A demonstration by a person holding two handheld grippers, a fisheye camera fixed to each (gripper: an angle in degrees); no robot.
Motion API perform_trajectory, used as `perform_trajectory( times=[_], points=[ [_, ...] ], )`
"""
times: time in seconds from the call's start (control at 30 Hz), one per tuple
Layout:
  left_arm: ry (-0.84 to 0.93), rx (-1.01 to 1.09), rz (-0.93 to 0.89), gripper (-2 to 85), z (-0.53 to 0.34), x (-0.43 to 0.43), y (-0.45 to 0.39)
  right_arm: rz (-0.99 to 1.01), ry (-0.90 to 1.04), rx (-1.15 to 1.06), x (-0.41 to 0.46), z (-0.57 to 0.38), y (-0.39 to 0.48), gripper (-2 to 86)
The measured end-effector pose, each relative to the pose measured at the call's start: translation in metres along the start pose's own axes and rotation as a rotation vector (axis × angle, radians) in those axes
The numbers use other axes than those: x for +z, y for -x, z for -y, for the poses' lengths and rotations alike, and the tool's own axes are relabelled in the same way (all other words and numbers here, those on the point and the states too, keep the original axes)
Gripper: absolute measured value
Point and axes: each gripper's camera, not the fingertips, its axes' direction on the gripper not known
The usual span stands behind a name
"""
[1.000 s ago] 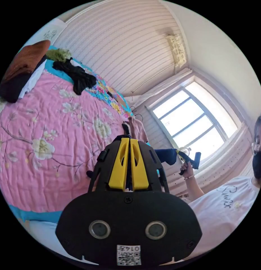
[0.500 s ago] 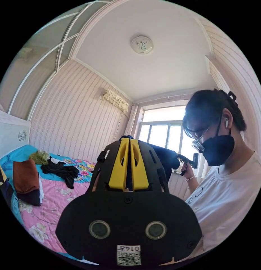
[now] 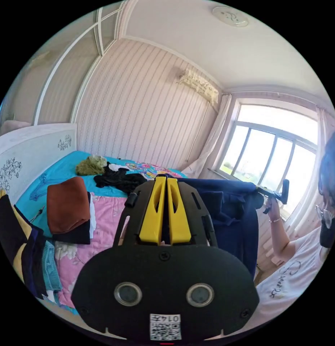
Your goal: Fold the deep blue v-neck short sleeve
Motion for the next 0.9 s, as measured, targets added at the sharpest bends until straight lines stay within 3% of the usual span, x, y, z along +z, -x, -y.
perform_trajectory(
  times=[0.17, 0.27, 0.37, 0.57, 0.67, 0.77, 0.9],
  points=[
    [0.3, -0.185, 0.079, -0.8, 0.011, 0.16, 0.086, 0.039, 0.337, 0.204, 0.196, 0.011, -0.07, 0.5],
    [0.348, -0.277, 0.241, 0.2, 0.006, 0.22, 0.126, 0.096, 0.501, 0.394, 0.299, 0.003, -0.11, 1.6],
    [0.437, -0.321, 0.268, 2.6, -0.02, 0.247, 0.152, 0.105, 0.592, 0.533, 0.36, -0.025, -0.133, 3.5],
    [0.677, -0.244, 0.103, 5.3, -0.134, 0.216, 0.133, 0.208, 0.698, 0.432, 0.375, -0.116, -0.126, 6.1],
    [0.794, -0.409, 0.049, 8.5, -0.205, 0.184, 0.116, 0.221, 0.806, 0.448, 0.354, -0.176, -0.119, 9.8],
    [0.783, -0.533, 0.051, 11.1, -0.245, 0.166, 0.098, 0.241, 0.835, 0.561, 0.328, -0.218, -0.12, 11.8],
    [0.802, -0.489, 0.111, 10.1, -0.255, 0.18, 0.089, 0.276, 0.869, 0.648, 0.328, -0.243, -0.126, 9.3]
  ],
)
